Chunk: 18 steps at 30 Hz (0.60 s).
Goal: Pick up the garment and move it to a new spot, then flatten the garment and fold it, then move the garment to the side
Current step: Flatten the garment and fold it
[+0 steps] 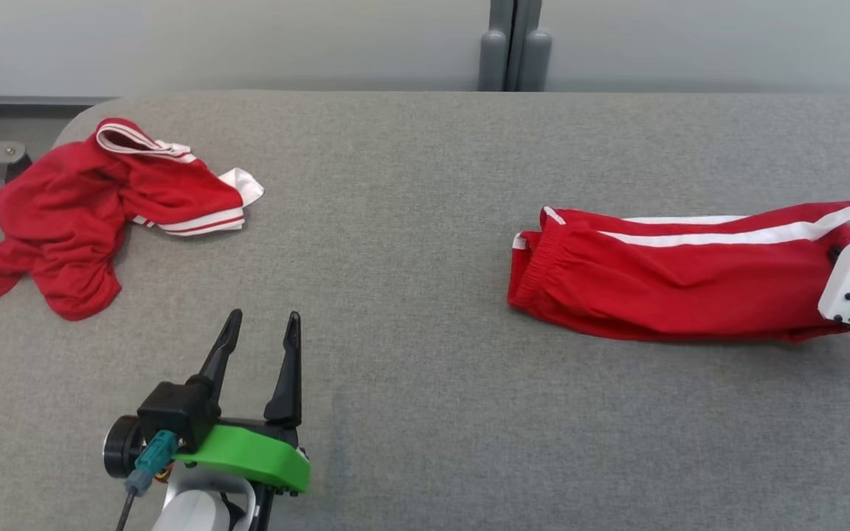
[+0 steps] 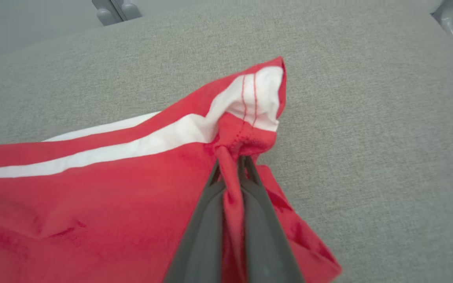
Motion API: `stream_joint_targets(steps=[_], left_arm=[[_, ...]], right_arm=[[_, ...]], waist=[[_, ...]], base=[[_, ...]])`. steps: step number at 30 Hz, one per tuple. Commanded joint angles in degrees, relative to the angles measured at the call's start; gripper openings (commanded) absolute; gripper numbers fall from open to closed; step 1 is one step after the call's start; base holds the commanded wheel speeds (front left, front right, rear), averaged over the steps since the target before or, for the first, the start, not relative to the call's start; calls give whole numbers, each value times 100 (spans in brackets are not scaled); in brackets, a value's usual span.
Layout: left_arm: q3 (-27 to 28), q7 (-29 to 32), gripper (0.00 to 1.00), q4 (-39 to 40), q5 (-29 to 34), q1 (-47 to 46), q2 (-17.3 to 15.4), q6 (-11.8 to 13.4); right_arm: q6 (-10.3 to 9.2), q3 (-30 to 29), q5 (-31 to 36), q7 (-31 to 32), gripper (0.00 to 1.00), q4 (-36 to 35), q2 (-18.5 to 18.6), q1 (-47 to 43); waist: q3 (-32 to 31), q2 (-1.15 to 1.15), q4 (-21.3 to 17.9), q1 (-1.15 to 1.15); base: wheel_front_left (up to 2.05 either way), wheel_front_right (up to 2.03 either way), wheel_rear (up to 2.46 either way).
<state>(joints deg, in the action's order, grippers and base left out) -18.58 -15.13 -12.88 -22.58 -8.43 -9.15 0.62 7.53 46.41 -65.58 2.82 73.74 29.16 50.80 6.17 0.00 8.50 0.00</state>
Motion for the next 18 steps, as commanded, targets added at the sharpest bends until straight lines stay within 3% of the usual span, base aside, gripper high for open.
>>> stream_joint_targets(steps=[1, 9, 18], left_arm=[[56, -2, 100, -29, 70, 136, 47, -55], [214, -2, 100, -237, 229, 196, 233, -295], [303, -2, 100, -498, 310, 203, 380, -440]], right_arm=[[-8, 54, 80, -81, 0, -29, -31, 1], [-7, 565, 670, -353, 0, -117, -480, 441], [-8, 1140, 1225, -88, 0, -64, -1254, 485]], waist=[[-184, 0, -189, 0], [-299, 0, -6, 0], [-337, 0, 452, 0]], base=[[0, 0, 0], [0, 0, 0], [0, 0, 0]])
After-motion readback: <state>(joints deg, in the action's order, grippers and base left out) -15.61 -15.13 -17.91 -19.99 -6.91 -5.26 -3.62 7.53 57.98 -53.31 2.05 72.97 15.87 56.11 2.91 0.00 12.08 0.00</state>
